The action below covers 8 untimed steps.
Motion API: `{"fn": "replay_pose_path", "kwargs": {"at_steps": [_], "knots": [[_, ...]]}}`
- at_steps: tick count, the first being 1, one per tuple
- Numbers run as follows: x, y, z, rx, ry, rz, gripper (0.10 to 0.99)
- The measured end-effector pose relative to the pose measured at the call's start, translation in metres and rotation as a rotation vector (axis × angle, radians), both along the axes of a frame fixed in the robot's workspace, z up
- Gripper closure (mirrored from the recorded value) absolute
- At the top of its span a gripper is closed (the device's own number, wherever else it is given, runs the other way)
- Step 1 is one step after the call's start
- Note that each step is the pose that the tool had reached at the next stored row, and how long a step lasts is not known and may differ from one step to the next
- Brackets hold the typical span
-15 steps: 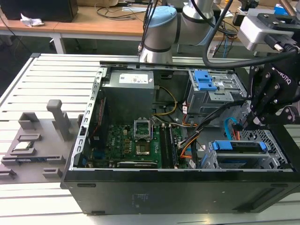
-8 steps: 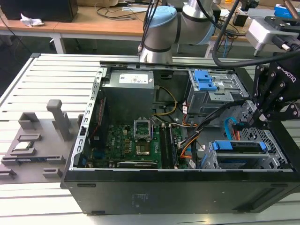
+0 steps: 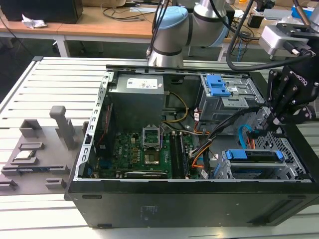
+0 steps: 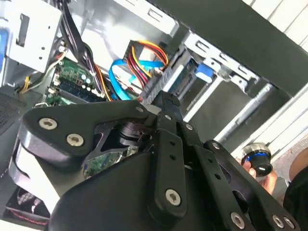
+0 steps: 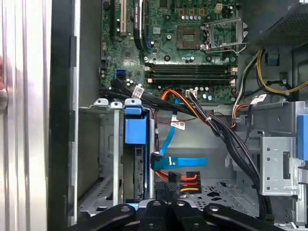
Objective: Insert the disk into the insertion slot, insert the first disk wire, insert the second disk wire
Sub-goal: 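Insert the first disk wire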
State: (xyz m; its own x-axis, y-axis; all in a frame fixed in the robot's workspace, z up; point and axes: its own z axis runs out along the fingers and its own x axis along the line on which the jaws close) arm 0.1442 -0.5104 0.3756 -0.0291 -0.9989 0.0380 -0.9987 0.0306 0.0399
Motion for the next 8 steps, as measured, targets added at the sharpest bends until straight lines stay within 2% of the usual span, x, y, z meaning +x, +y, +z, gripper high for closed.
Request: {"fn": "replay_pose_path", "kwargs": {"at_steps": [3,8], "knots": [[0.0009,0.0083,-0.0069,-0.003,0.0001,0.000,0.980],[0.0010,0.0092,-0.0081,-0.003,0.0001,0.000,0.973]]}}
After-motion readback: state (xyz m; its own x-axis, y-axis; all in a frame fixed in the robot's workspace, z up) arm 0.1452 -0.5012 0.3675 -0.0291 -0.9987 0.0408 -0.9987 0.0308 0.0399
